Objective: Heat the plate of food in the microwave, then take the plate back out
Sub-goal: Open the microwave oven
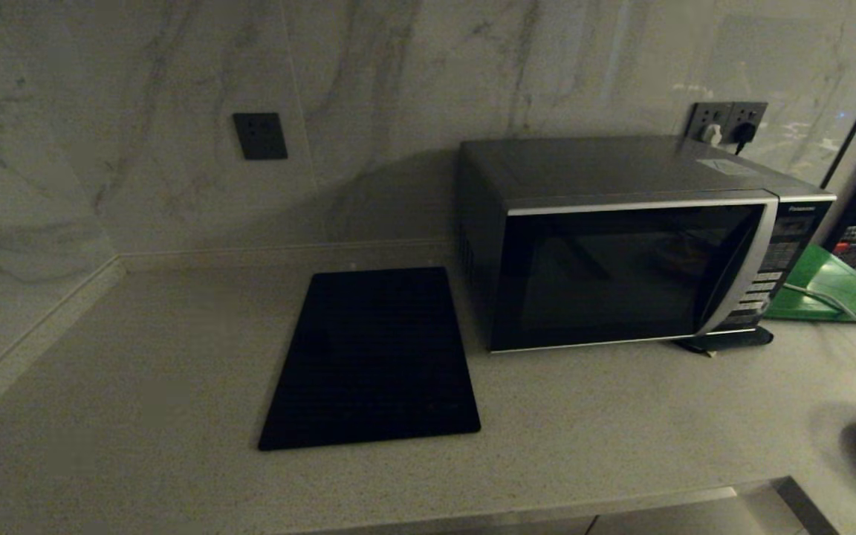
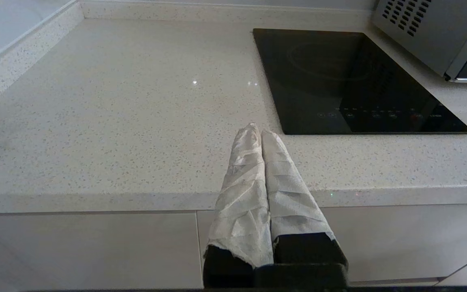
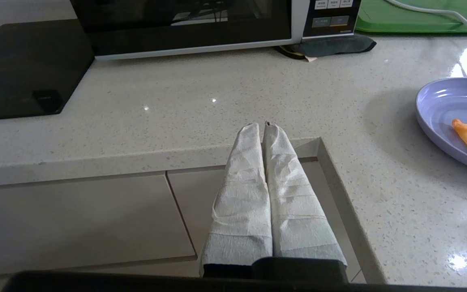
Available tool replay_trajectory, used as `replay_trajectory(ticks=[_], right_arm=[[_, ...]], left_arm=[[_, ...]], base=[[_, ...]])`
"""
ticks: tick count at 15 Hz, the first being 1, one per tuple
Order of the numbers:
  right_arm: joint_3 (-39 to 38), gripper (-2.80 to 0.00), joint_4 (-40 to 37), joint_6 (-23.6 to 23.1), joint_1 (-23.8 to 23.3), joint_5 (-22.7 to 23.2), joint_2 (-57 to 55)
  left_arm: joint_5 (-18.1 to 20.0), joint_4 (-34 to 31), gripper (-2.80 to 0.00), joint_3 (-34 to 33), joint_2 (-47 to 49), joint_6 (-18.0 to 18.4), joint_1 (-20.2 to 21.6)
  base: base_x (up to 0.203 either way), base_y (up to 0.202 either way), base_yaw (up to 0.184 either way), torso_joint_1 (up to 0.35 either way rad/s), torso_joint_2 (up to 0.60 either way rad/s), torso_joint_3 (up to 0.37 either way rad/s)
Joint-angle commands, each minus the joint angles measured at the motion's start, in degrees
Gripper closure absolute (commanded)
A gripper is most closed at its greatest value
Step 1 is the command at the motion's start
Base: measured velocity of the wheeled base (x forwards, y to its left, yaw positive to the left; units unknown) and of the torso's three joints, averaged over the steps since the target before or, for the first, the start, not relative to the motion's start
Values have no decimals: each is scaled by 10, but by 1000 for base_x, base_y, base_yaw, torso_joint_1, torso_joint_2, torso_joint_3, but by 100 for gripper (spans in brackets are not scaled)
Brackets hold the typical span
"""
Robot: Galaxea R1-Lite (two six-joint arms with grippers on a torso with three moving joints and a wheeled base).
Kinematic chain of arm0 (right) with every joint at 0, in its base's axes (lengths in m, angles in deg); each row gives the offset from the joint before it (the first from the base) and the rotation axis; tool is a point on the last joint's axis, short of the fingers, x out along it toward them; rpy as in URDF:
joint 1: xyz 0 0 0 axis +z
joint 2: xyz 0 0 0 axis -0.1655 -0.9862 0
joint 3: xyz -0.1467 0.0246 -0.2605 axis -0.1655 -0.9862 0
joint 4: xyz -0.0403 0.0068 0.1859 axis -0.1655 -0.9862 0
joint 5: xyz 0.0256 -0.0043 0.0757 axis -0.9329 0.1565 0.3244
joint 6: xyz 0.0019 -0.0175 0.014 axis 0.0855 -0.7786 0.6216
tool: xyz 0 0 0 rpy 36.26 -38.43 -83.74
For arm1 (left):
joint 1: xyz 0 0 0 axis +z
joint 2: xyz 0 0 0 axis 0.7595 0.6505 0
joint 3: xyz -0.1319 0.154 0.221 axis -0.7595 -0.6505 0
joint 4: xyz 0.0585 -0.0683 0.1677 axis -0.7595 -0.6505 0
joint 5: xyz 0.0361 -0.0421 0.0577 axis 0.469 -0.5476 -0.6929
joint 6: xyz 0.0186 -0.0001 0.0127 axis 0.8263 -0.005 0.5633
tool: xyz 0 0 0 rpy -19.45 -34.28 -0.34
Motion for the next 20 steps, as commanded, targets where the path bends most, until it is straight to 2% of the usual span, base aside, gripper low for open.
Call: replay_trajectory(ticks=[1,20], right_arm=[[-1,0,0,-3,-1,-1,0],[17,0,-2,-13,-1,-2,-3]], left_arm=[[0,0,0,0,1,0,0],[0,0,0,0,1,0,0]], base=[[0,0,0,0,0,0],[0,0,0,0,0,0]])
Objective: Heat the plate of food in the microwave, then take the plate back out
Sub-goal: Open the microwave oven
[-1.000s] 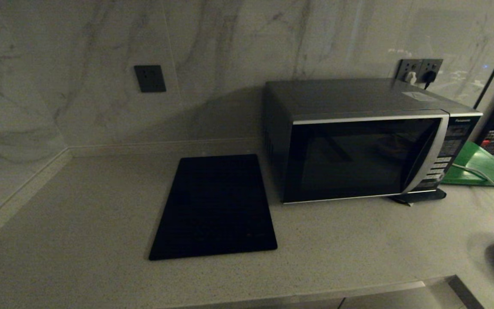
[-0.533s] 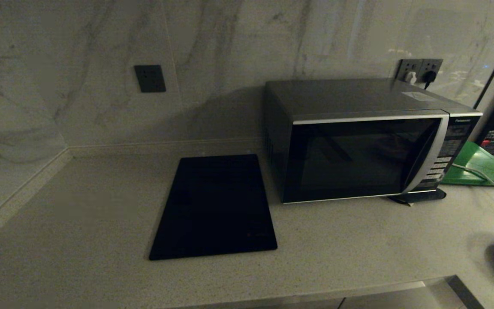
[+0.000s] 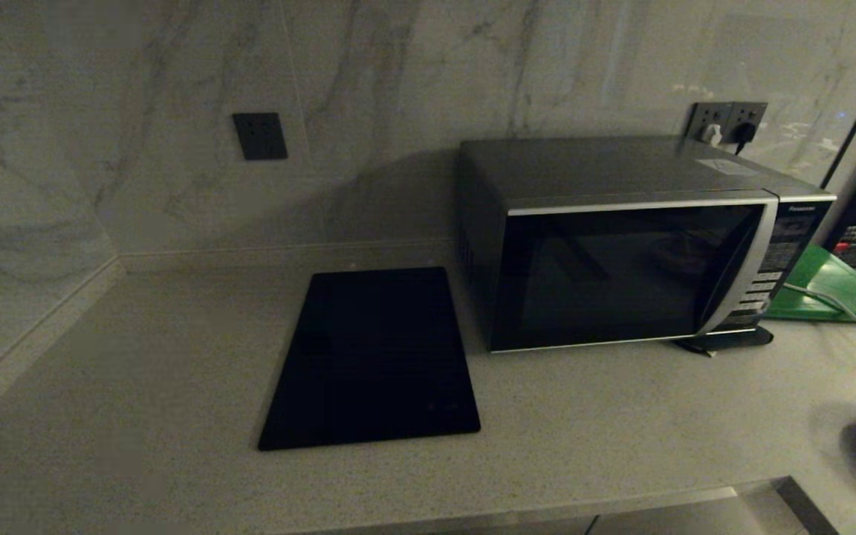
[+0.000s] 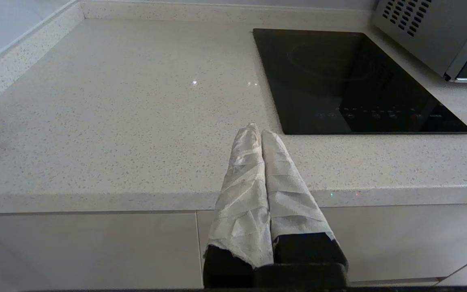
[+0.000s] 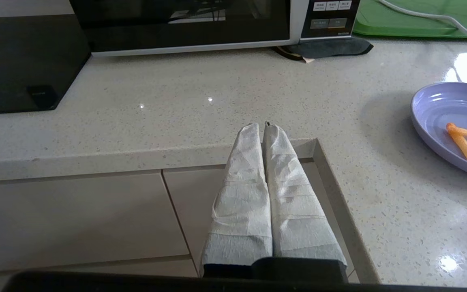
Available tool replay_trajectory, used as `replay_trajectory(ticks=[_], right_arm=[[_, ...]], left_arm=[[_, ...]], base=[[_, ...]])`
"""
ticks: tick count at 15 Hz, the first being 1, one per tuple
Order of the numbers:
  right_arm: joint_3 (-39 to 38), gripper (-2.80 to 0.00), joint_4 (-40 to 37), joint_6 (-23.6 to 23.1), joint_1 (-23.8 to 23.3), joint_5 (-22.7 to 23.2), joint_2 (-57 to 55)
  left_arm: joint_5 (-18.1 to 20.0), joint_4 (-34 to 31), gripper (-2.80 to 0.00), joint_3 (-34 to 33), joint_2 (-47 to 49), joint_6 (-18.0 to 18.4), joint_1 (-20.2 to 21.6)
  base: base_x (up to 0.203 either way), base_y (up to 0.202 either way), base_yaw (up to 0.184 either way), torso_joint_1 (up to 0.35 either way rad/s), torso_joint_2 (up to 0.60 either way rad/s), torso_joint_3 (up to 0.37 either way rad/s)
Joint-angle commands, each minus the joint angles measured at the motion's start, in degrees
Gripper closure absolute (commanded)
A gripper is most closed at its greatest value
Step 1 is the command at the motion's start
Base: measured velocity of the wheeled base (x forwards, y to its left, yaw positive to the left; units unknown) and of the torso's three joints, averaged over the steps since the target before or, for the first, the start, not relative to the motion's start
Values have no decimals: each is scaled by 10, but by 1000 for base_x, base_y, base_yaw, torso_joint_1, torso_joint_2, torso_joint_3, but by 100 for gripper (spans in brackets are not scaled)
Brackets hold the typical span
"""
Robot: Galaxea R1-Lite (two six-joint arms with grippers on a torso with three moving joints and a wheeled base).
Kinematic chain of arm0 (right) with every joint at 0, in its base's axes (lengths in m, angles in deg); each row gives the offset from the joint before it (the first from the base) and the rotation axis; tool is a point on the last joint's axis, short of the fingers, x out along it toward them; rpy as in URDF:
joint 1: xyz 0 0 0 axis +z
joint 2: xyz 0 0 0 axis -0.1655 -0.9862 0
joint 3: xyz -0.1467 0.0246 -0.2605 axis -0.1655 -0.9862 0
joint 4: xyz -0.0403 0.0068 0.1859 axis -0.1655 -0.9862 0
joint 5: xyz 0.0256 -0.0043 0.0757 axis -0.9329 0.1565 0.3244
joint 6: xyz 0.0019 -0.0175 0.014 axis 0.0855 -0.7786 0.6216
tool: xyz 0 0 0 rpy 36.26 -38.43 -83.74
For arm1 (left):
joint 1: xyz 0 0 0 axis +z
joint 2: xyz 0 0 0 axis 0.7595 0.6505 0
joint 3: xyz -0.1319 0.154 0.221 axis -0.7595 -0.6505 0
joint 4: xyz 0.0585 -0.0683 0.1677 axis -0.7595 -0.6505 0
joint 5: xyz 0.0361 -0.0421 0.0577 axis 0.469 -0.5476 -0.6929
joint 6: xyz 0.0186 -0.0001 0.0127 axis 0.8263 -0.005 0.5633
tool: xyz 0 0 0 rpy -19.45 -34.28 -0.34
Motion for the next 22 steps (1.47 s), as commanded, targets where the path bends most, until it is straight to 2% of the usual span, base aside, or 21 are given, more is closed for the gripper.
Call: replay_trajectory(ticks=[1,5,7,10,17,19,22], right_arm=[[48,0,1,7,0,0,-19],[200,0,2,29,0,-3,-123],[258,0,2,32,0,-21,-181],[318,0,1,38,-1,-79,-246],[393,0,1,31,-2,-288,-409],[416,0,4,10,-2,-321,-451],[481,0,18,-24,-1,-332,-521]], left_arm=[[0,0,0,0,1,0,0],[0,0,0,0,1,0,0],[0,0,0,0,1,0,0],[0,0,0,0,0,0,0],[0,0,0,0,1,0,0],[-1,0,0,0,1,0,0],[0,0,0,0,1,0,0]], base=[[0,0,0,0,0,0],[0,0,0,0,0,0],[0,0,0,0,0,0],[0,0,0,0,0,0],[0,0,0,0,0,0],[0,0,0,0,0,0],[0,0,0,0,0,0]])
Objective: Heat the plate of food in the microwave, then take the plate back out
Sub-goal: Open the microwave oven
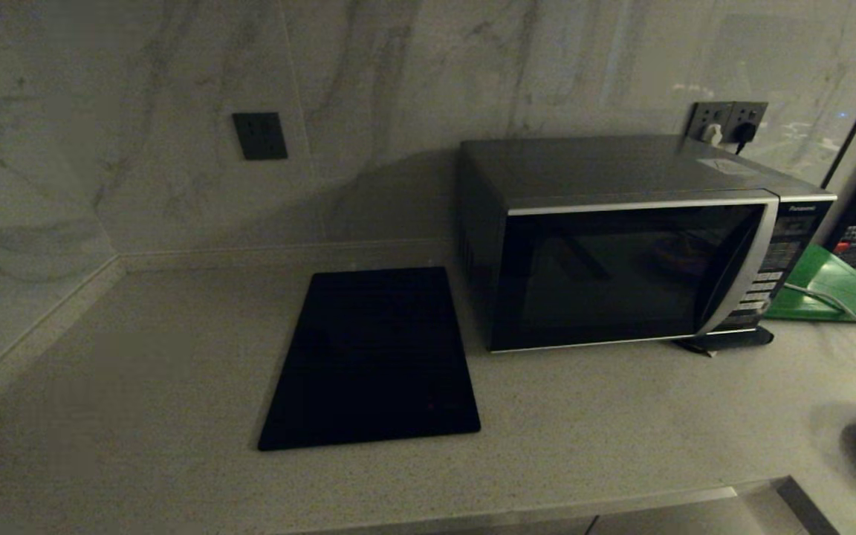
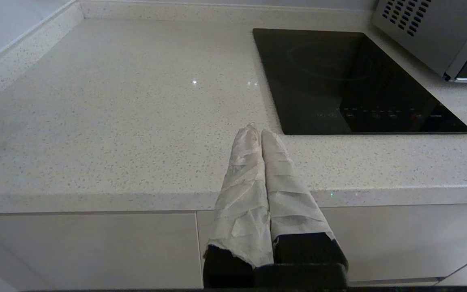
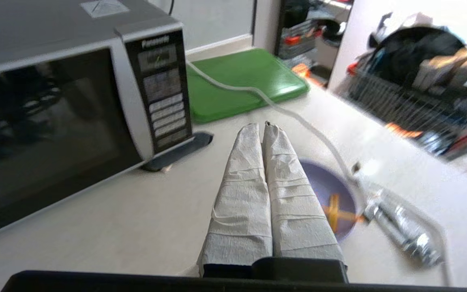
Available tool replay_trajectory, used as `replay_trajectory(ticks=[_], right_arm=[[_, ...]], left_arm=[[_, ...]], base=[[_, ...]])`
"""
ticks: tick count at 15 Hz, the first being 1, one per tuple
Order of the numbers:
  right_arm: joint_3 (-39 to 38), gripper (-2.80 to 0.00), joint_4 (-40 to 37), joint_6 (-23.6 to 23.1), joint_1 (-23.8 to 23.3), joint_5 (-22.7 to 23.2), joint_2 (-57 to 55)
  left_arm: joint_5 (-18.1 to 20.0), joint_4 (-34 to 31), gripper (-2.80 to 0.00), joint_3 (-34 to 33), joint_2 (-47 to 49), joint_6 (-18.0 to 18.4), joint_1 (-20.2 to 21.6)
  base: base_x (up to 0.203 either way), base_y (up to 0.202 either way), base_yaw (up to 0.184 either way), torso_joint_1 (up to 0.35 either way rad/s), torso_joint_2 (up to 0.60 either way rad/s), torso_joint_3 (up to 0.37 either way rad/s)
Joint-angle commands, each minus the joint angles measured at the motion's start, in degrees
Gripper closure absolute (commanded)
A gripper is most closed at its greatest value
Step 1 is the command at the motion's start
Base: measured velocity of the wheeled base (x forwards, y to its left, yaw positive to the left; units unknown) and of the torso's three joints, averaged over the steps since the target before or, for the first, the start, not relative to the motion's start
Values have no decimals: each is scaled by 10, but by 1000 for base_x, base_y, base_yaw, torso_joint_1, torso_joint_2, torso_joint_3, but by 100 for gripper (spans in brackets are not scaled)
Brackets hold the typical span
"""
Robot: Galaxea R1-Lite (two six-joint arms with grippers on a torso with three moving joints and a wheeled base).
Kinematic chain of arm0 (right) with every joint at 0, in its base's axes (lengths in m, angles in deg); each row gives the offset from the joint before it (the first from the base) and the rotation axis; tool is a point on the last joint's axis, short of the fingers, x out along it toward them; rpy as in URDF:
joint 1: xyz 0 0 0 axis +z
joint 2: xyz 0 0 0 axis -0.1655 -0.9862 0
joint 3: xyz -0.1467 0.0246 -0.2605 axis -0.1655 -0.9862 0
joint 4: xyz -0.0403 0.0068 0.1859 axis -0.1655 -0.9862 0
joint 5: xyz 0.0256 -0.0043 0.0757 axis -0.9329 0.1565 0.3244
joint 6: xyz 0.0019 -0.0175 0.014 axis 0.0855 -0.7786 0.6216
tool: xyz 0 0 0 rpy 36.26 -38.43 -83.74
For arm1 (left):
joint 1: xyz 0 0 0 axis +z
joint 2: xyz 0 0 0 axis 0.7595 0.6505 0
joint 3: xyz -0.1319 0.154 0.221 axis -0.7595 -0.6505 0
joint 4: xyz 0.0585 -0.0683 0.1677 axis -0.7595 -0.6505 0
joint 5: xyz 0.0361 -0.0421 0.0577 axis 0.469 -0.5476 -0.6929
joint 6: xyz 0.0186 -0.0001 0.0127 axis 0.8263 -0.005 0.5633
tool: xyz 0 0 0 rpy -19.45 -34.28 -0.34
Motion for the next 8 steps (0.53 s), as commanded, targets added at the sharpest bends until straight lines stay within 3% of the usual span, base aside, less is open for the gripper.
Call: replay_trajectory(ticks=[1,3,8], right_arm=[[58,0,16,-11,1,-2,-85],[101,0,26,-13,22,12,-122],[100,0,8,18,220,27,-136]], left_arm=[[0,0,0,0,1,0,0],[0,0,0,0,1,0,0],[0,0,0,0,1,0,0]], base=[[0,0,0,0,0,0],[0,0,0,0,0,0],[0,0,0,0,0,0]])
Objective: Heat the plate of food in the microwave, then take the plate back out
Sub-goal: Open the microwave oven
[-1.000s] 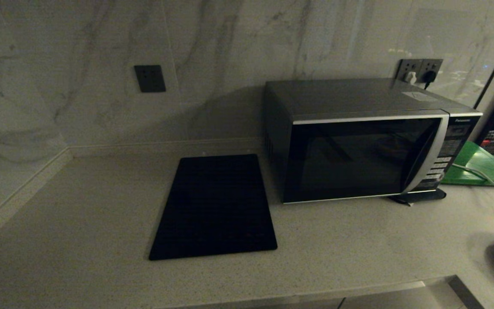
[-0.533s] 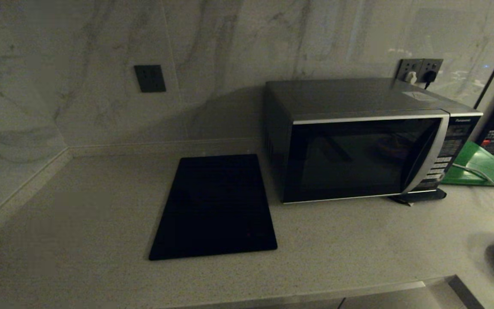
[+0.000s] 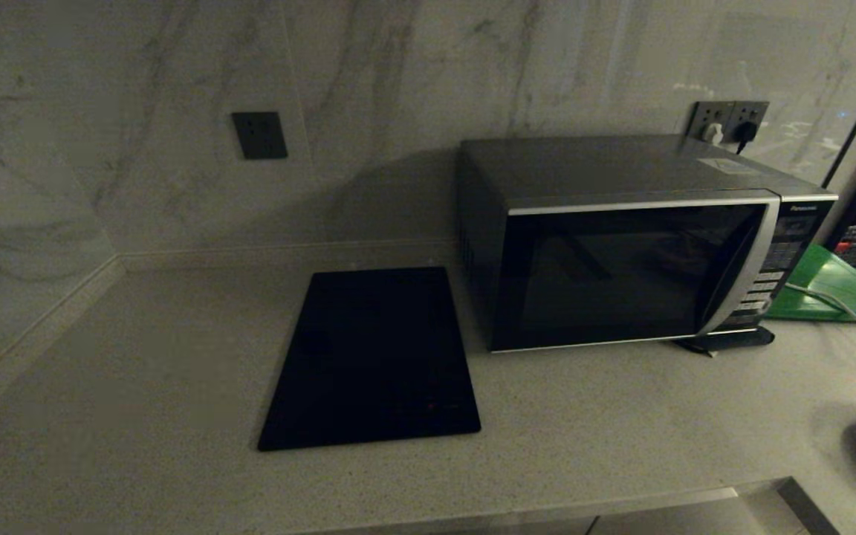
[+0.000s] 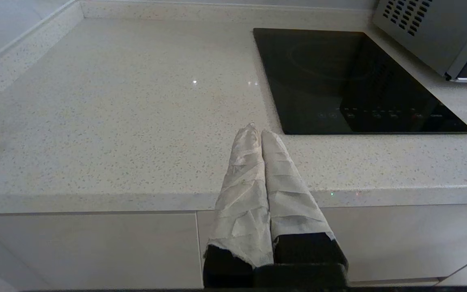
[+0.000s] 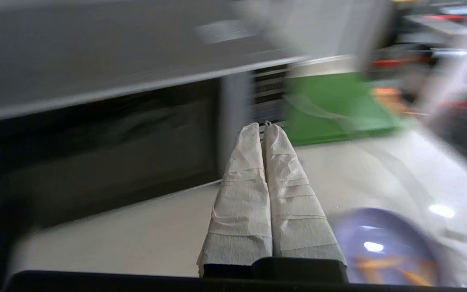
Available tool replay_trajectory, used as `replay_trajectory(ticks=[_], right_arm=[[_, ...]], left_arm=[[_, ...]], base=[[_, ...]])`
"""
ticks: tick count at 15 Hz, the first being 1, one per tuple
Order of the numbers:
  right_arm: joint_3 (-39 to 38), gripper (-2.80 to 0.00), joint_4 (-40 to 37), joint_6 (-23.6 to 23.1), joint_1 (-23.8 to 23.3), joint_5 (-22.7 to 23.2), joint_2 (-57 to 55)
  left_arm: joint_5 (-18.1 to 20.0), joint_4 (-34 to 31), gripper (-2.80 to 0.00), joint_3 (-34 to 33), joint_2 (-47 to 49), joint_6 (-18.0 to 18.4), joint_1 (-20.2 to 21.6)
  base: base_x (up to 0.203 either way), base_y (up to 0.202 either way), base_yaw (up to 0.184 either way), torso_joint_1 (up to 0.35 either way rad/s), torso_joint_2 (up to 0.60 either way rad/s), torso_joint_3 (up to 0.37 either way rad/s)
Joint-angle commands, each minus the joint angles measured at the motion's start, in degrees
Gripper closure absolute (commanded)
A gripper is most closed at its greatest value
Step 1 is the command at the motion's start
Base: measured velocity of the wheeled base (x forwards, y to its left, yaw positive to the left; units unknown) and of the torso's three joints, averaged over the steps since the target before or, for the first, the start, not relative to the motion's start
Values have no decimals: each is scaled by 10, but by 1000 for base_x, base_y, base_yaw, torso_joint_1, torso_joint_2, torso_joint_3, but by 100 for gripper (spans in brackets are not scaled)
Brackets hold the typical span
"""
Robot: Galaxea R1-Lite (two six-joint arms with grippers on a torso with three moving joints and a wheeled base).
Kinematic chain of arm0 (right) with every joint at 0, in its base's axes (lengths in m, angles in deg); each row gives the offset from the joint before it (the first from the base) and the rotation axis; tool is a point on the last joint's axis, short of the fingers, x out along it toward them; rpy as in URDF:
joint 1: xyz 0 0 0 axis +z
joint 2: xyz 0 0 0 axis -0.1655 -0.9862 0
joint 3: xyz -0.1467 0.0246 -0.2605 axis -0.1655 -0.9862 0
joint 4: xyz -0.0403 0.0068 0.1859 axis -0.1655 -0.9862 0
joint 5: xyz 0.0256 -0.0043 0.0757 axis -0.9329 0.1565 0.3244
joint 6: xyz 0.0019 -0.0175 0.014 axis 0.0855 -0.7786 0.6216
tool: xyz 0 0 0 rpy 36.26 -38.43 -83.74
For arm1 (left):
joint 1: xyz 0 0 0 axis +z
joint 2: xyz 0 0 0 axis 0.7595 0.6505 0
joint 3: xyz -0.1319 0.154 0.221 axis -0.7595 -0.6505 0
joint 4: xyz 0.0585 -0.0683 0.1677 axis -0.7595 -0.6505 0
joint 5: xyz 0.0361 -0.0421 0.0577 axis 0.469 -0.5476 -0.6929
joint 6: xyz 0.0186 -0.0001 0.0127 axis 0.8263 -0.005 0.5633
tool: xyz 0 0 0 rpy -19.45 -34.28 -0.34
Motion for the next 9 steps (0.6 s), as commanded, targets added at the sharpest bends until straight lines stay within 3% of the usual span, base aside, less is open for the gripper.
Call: replay_trajectory(ticks=[1,3,6,7,9], right_arm=[[2,0,-17,23,79,0,-23],[-15,0,-23,47,112,1,-49],[-18,0,-23,65,113,-13,-115],[-18,0,-24,66,108,-39,-137],[-22,0,-23,67,104,-144,-173]], left_arm=[[0,0,0,0,1,0,0],[0,0,0,0,1,0,0],[0,0,0,0,1,0,0],[0,0,0,0,1,0,0],[0,0,0,0,1,0,0]], base=[[0,0,0,0,0,0],[0,0,0,0,0,0],[0,0,0,0,0,0],[0,0,0,0,0,0],[0,0,0,0,0,0]])
